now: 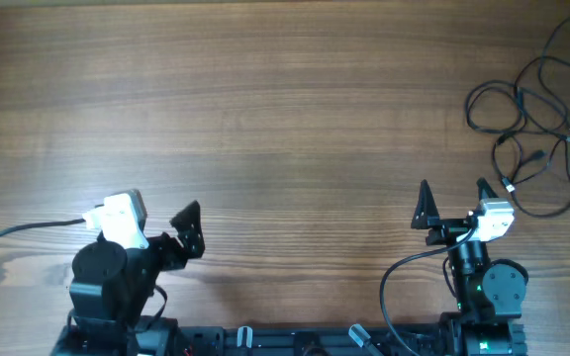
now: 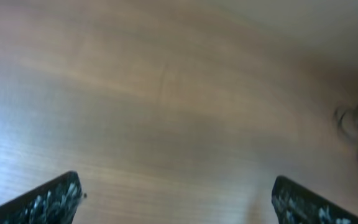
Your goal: Untangle cables
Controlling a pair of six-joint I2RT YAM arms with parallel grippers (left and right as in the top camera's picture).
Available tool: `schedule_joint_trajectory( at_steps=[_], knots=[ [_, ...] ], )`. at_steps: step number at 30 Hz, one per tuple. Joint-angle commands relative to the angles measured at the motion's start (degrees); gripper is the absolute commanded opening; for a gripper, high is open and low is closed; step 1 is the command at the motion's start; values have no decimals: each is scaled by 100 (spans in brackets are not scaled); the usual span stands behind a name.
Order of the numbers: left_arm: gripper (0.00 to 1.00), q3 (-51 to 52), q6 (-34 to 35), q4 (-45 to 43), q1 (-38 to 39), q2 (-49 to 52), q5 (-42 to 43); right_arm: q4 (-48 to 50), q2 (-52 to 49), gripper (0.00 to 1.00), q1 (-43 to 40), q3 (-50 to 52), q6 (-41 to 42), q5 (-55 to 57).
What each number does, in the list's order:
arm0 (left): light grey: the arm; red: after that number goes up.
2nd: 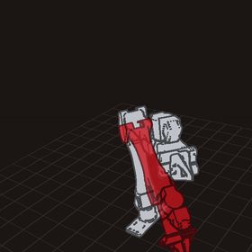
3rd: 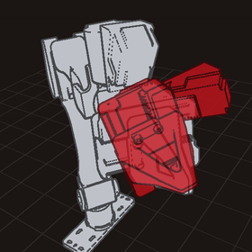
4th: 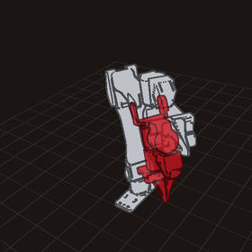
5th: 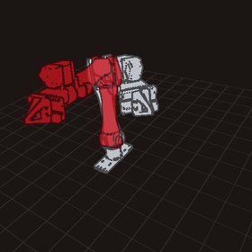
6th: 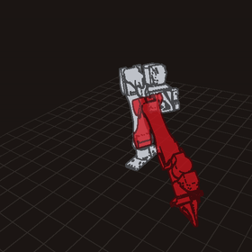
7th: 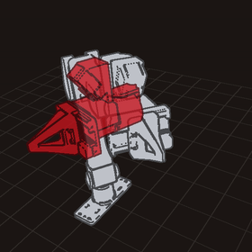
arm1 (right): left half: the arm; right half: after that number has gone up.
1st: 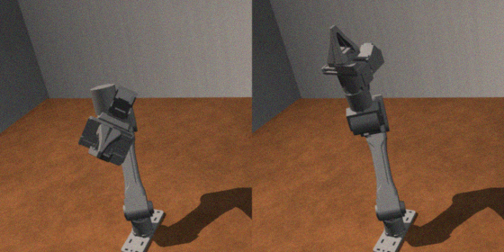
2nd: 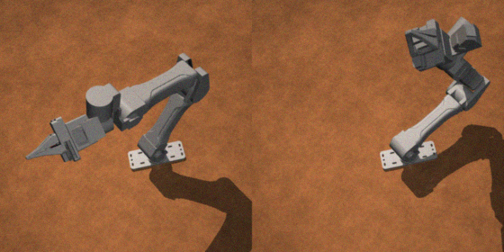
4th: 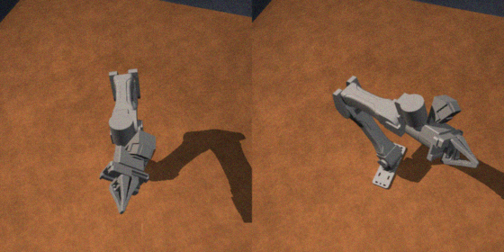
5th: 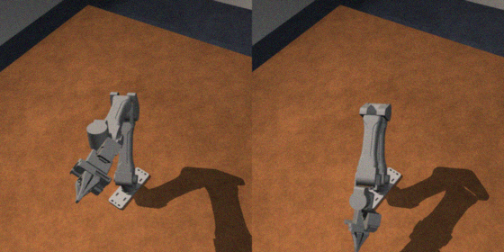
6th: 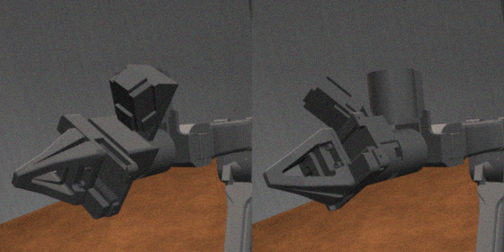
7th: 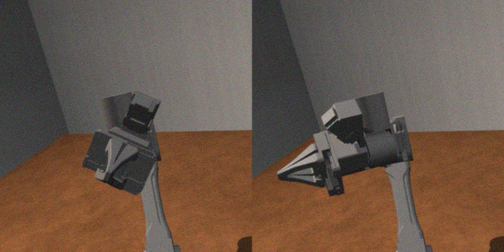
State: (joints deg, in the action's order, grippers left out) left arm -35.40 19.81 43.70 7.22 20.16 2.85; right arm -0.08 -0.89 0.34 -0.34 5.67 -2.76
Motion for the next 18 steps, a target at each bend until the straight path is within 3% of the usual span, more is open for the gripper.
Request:
schedule_joint_trajectory(
  at_steps=[1,8,18],
  knots=[
    [100,966,-4,-1130,-284,-553,125,15,68,100,35,4,-109,-68],
    [100,2319,15,-3488,-675,-1453,675,15,68,100,35,4,-111,-68],
    [100,3058,-13,-5187,-719,-1998,-92,15,68,99,35,7,-109,-68]
  ],
)
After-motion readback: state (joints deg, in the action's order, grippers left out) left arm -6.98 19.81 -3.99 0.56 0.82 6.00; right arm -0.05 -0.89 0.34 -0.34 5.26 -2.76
